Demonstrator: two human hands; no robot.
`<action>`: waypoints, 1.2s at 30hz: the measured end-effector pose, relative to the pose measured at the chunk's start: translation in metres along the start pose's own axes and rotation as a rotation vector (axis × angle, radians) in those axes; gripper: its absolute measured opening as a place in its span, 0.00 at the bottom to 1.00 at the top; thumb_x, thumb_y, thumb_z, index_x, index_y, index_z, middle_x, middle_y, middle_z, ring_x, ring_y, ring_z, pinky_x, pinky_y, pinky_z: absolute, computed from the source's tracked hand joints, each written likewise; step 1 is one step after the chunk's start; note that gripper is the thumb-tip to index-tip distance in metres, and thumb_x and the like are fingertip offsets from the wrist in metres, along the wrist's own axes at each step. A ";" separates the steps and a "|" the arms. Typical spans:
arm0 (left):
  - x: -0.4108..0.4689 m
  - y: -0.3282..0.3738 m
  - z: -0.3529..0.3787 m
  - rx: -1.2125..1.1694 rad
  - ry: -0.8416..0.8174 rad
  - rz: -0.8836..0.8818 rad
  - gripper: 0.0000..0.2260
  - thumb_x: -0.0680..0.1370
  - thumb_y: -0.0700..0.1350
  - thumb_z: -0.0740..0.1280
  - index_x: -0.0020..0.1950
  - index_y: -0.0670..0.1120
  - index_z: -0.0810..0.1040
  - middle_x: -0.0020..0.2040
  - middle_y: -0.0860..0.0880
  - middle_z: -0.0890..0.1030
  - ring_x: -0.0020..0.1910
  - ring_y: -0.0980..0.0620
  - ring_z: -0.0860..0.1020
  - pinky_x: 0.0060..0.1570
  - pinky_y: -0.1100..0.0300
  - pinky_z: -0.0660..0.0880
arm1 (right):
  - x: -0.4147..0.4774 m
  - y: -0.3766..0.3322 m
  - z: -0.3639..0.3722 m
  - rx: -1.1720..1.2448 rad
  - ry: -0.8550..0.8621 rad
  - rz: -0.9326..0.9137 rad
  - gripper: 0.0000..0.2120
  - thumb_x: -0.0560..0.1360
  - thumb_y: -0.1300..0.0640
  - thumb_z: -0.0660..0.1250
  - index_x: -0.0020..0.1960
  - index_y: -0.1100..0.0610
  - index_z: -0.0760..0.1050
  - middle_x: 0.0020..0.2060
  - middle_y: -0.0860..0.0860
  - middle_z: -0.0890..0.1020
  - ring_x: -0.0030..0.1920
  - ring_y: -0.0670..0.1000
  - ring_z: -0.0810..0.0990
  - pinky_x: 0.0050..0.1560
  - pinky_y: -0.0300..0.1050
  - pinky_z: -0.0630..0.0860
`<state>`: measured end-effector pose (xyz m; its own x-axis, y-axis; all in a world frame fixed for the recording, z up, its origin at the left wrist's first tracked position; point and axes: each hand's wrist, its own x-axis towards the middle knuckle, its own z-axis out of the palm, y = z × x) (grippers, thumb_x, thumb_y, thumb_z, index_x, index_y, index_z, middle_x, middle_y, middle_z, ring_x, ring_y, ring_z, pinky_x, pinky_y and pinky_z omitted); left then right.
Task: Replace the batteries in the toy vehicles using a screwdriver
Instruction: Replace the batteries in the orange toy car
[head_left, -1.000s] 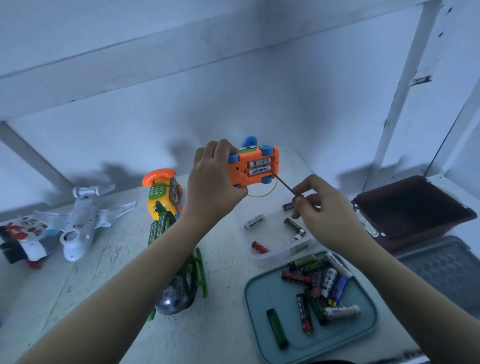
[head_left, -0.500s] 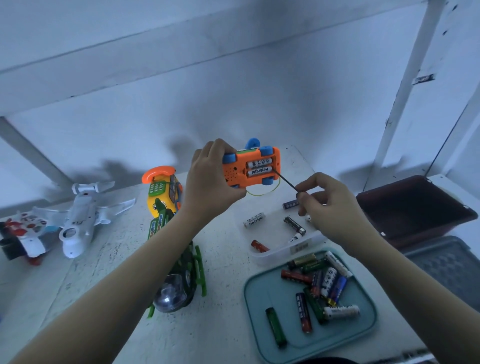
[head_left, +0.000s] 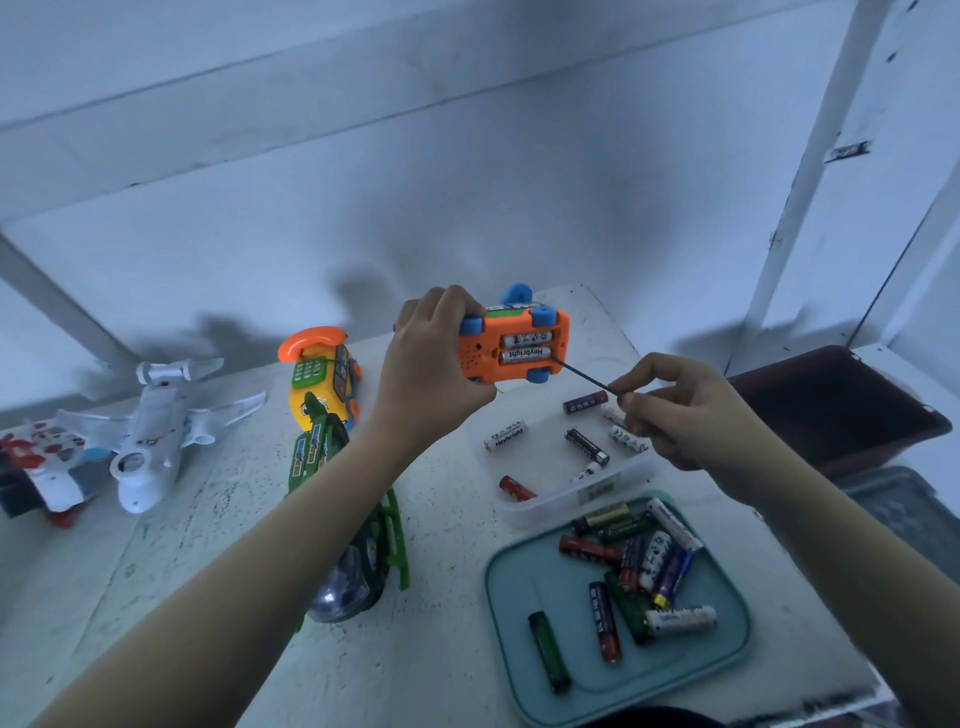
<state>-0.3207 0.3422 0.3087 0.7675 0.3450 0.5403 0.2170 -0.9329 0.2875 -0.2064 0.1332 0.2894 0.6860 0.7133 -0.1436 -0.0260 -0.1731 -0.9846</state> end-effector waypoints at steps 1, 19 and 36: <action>0.000 0.001 0.001 -0.004 0.000 -0.004 0.24 0.61 0.40 0.78 0.52 0.43 0.73 0.49 0.49 0.76 0.46 0.52 0.68 0.39 0.69 0.62 | -0.001 -0.001 -0.001 -0.003 -0.027 0.009 0.04 0.77 0.66 0.64 0.46 0.61 0.76 0.24 0.51 0.72 0.20 0.45 0.58 0.21 0.32 0.55; -0.006 0.016 -0.006 0.044 -0.028 -0.121 0.26 0.62 0.45 0.79 0.52 0.45 0.68 0.48 0.53 0.69 0.46 0.52 0.68 0.36 0.69 0.61 | -0.011 0.005 0.008 -0.155 0.159 -0.202 0.05 0.77 0.62 0.64 0.44 0.55 0.76 0.24 0.52 0.75 0.21 0.46 0.63 0.22 0.34 0.61; -0.009 0.019 -0.003 0.063 -0.091 -0.093 0.25 0.62 0.43 0.78 0.53 0.43 0.69 0.48 0.53 0.68 0.46 0.51 0.68 0.36 0.69 0.59 | -0.013 0.005 0.017 0.099 0.123 0.012 0.03 0.78 0.65 0.61 0.48 0.62 0.74 0.24 0.51 0.72 0.19 0.46 0.59 0.20 0.33 0.56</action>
<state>-0.3249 0.3217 0.3120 0.7931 0.4225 0.4388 0.3251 -0.9028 0.2815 -0.2280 0.1343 0.2842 0.7688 0.6222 -0.1479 -0.1019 -0.1092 -0.9888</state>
